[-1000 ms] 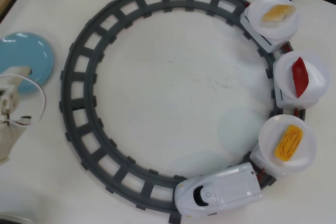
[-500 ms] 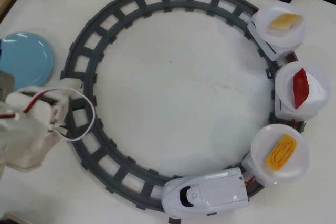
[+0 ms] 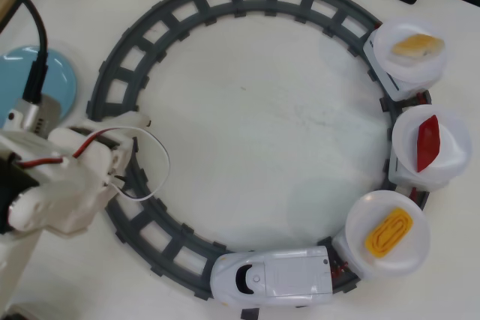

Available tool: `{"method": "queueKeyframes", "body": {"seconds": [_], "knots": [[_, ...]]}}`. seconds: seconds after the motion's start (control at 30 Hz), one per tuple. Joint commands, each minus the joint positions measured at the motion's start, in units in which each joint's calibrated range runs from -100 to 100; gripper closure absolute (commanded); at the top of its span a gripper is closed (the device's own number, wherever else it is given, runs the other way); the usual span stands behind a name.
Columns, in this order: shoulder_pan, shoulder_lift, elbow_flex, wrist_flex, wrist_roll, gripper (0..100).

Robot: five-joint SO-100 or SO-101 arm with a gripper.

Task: Pick up the sushi from the Shinkansen and put it on the blue dish

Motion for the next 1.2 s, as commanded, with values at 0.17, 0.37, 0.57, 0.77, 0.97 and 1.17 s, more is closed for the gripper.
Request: {"method": "queueKeyframes", "body": {"seconds": [0.17, 0.37, 0.57, 0.77, 0.97, 1.17], "knots": [[0.73, -0.12, -3.21, -1.35, 0.36, 69], [1.88, -0.12, -2.40, -0.58, 0.36, 69], [1.88, -0.04, -2.22, -0.07, 0.31, 69], [1.61, -0.12, -0.68, 0.69, 0.31, 69], [1.96, -0.04, 2.65, -0.07, 0.36, 69], [2.58, -0.87, 5.18, -3.98, 0.36, 69]]}}
